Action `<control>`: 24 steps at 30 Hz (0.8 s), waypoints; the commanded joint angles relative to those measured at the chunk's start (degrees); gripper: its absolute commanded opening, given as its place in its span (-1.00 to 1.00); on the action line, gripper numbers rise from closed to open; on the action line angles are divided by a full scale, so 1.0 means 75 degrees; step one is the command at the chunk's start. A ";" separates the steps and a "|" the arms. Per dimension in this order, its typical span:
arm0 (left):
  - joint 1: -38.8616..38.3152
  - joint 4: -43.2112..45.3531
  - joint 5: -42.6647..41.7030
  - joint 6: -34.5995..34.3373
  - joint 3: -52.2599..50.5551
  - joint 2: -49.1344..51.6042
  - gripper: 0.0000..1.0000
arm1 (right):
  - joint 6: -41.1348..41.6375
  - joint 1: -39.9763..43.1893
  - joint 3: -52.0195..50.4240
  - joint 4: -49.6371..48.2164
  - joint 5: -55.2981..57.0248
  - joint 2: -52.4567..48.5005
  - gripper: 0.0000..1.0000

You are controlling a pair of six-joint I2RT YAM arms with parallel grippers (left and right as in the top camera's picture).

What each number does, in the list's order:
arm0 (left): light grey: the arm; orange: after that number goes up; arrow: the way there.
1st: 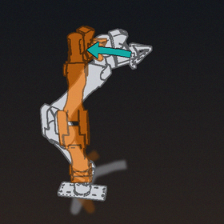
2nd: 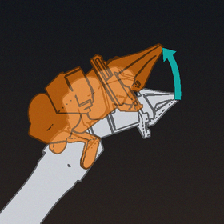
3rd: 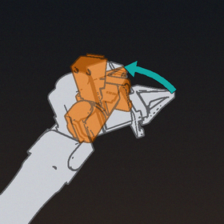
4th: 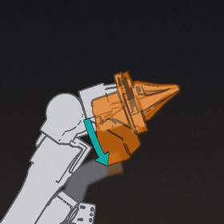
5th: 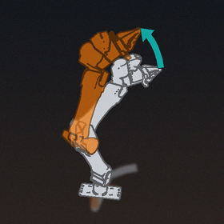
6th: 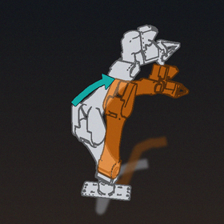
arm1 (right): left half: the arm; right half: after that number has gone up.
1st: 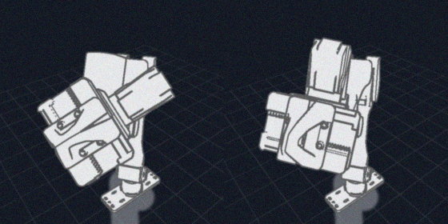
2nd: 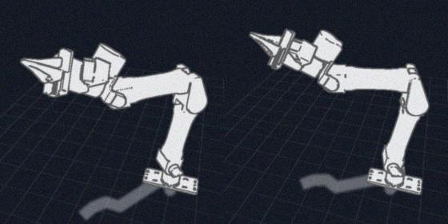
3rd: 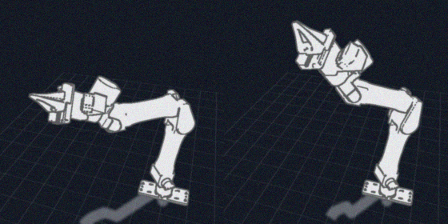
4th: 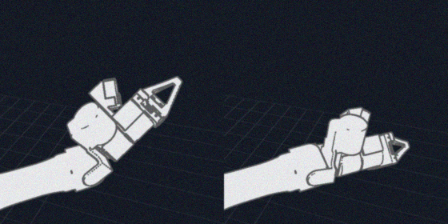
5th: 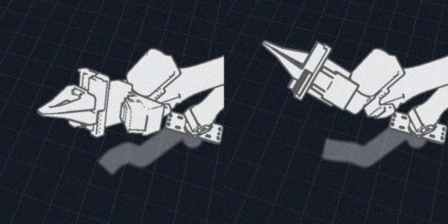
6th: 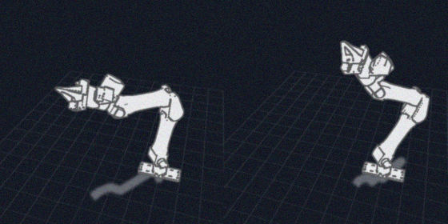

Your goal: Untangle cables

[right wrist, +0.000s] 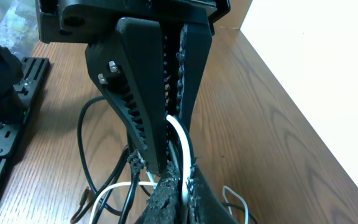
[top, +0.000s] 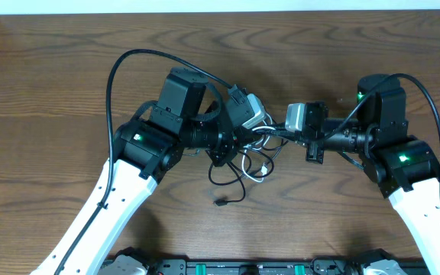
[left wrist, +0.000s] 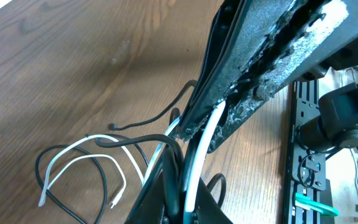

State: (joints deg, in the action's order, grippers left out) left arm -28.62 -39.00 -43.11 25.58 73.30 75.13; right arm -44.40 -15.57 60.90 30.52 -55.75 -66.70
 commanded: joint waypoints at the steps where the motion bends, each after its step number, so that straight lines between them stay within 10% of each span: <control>1: -0.0012 0.0047 0.0090 0.0102 0.0006 0.0029 -0.85 | 0.0087 -0.0023 0.0032 0.0017 -0.0160 -0.0009 -0.96; 19: -0.0012 0.0283 -0.0157 0.0102 0.0006 0.0029 -0.85 | 0.0087 -0.0032 0.0032 -0.0012 -0.0166 -0.0009 -0.37; 24: -0.0012 0.0286 -0.0160 0.0102 0.0006 0.0029 -0.85 | 0.0085 -0.0032 0.0032 -0.0061 -0.0166 -0.0009 -0.67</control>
State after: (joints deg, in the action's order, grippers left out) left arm -28.62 -37.10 -43.20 25.58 73.30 75.13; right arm -43.79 -15.57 60.90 30.28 -55.83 -66.70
